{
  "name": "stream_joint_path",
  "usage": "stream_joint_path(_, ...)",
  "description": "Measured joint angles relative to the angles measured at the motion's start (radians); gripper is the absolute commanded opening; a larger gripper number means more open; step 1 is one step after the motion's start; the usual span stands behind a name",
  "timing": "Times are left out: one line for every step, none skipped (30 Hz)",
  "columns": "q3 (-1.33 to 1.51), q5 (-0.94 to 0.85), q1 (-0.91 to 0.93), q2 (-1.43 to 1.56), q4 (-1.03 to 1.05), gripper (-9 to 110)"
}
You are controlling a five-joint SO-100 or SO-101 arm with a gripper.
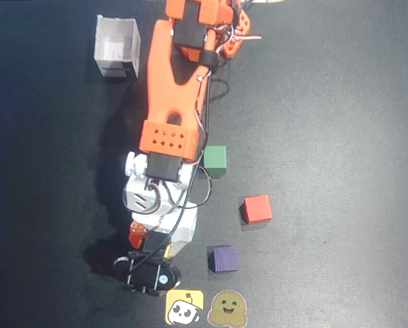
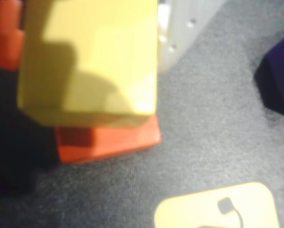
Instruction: Put the yellow cube on top of the orange cube.
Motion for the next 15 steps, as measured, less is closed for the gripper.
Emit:
stream_joint_path(0.000,0.000,-0.003,0.000,0.000,22)
stream_joint_path(0.000,0.000,-0.005,0.000,-0.003,22)
stream_joint_path(0.000,0.000,-0.005,0.000,-0.006,22)
stream_joint_path(0.000,0.000,-0.005,0.000,-0.006,22)
stream_joint_path(0.000,0.000,-0.005,0.000,-0.006,22)
stream_joint_path(0.000,0.000,-0.005,0.000,-0.006,22)
stream_joint_path(0.005,0.000,-0.003,0.003,-0.006,22)
stream_joint_path(0.009,0.000,-0.003,0.008,-0.006,22)
stream_joint_path(0.011,0.000,-0.003,0.012,-0.006,22)
stream_joint_path(0.011,0.000,-0.002,0.017,-0.006,22)
stream_joint_path(0.012,0.000,-0.002,0.023,-0.006,22)
stream_joint_path(0.020,0.000,-0.002,0.031,-0.006,22)
stream_joint_path(0.023,0.000,-0.005,0.040,-0.006,22)
stream_joint_path(0.025,0.000,-0.006,0.048,-0.006,22)
stream_joint_path(0.031,0.000,-0.009,0.057,-0.006,22)
